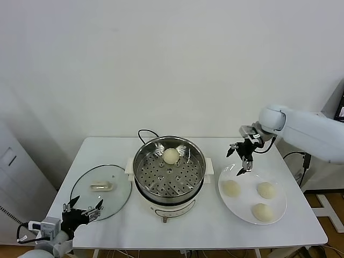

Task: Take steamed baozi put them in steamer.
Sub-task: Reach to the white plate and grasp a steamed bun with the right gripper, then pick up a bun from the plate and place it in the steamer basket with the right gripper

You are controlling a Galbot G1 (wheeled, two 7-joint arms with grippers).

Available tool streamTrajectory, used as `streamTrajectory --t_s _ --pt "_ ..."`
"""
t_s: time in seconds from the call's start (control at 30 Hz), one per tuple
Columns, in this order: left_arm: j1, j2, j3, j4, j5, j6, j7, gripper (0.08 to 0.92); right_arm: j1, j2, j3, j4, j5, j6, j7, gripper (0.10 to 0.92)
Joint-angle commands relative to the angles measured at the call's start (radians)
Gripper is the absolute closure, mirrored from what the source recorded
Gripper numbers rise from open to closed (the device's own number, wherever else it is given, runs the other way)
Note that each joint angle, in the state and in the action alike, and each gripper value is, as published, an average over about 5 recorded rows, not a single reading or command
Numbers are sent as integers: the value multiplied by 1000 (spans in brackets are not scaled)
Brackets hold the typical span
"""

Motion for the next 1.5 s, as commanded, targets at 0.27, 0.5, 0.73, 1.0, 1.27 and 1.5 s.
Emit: streamTrajectory --t_s 0.27,0.5,0.73,1.0,1.27,1.5 --pt "1 1 0 3 0 1 0 177 -200 3 81 -49 -71 -42 39 203" --pt "3 1 0 2 1 2 0 177 -266 9 124 -70 -122 -39 54 203" --pt "2 3 1 1 1 3 0 177 -312 21 181 -101 -155 -35 81 221" --pt "3 4 1 -5 0 3 -1 177 -327 29 220 -119 -155 -31 96 388" --pt "6 3 -2 -10 1 7 -2 177 -242 0 166 -69 -99 -38 74 553" --pt "9 2 -2 -8 3 8 -4 177 113 -34 -44 53 75 -83 5 567"
